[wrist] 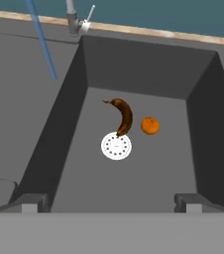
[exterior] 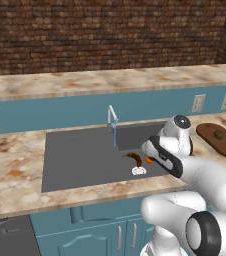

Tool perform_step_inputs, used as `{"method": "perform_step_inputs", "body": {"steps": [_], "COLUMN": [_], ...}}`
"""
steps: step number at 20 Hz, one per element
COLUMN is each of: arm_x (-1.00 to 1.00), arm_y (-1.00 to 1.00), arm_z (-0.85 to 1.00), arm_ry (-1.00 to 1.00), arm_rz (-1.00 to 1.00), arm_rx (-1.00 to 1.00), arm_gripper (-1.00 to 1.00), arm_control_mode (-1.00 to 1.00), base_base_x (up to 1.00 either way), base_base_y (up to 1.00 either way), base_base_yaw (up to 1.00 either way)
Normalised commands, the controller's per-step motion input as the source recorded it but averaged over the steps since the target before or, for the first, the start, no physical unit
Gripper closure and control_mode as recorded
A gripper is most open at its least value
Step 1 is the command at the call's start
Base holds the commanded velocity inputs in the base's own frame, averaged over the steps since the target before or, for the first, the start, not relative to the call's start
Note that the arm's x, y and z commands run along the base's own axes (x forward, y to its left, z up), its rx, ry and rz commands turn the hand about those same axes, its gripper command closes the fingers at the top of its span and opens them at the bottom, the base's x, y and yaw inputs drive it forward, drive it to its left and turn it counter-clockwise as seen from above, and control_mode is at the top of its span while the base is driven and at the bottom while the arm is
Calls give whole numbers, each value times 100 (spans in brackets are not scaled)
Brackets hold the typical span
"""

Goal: Pick the tangerine, banana, kiwi from the sink and place them on the cutting board to airdry. Then turn off the sink faucet.

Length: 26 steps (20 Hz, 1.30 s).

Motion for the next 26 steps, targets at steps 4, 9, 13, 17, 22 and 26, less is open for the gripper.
{"method": "perform_step_inputs", "body": {"steps": [4,9,13,17,22,26], "arm_x": [18,21,28,31,31,31], "arm_y": [0,0,0,0,-1,-6], "arm_z": [-31,-30,-26,-28,-30,-31], "arm_ry": [5,5,4,3,4,3], "arm_rz": [0,0,0,0,0,0], "arm_rx": [0,0,0,1,2,3], "arm_gripper": [-100,-100,-100,-100,-100,-100], "arm_control_mode": [-100,-100,-100,-100,-100,-100], "base_base_x": [0,0,0,0,0,0], "base_base_y": [0,0,0,0,0,0], "base_base_yaw": [0,0,0,0,0,0]}}
